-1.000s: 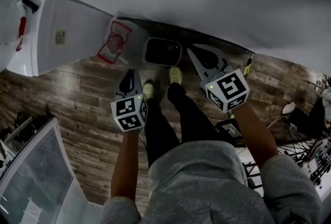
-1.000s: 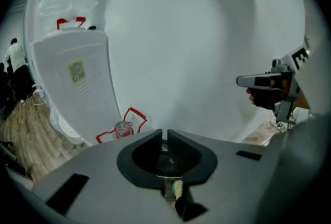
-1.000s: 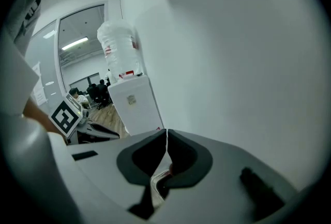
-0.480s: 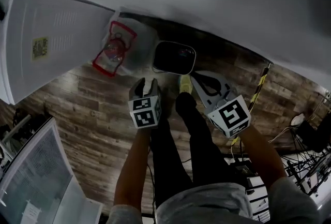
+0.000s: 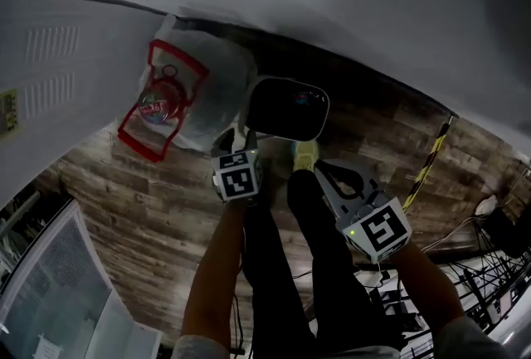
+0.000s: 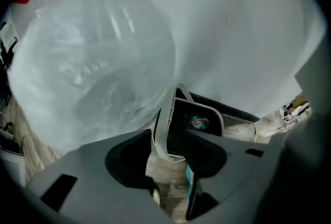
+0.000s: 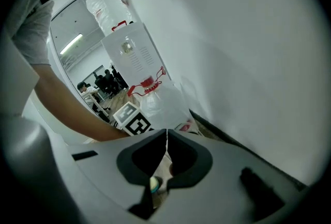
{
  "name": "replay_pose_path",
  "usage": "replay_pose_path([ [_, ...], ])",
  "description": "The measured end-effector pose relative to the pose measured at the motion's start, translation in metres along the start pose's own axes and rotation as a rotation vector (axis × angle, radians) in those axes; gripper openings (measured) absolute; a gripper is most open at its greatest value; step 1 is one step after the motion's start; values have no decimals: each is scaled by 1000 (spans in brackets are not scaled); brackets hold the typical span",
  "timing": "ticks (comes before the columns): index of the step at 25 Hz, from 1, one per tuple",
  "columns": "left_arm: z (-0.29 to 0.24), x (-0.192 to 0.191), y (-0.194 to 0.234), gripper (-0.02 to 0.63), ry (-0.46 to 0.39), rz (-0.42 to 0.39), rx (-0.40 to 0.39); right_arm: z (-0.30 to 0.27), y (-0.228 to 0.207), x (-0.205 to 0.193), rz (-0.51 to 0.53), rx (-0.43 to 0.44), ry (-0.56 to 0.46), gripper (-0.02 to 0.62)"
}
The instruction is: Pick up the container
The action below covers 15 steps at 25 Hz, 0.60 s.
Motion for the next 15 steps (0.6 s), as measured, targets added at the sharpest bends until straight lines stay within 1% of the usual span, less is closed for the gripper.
replay_pose_path([
  [4,-26,3,2,181,23,-44,-15,-12,4,-18,-31,23,12,26],
  [7,-27,6,-4,178,35,-63,-32,-14,7,-24,-34,26,12,26],
  [8,-25,7,-7,168,38,-65,-39,-12,8,-23,-34,26,7,26],
  [9,-22,7,-11,141,38,-71,-47,-9,9,-21,-35,28,1,26],
  [10,-20,6,-14,122,37,-86,-58,-7,10,-18,-37,30,-6,26],
  [12,-17,5,-25,104,38,-147,-91,-3,11,-14,-42,32,-16,26],
  [14,-20,8,-40,95,47,-208,-139,0,10,-11,-50,30,-21,26],
  [15,-22,12,-48,95,52,-224,-157,1,9,-10,-52,29,-24,26],
])
Point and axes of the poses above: the fingertips, and each gripper's own axes: z backward along the fingers, y to its left, x out of its top, the point moved 4 cm from there along z, backward along the fingers, and after that the axes turned 11 degrees about y, right-handed, at the moved point
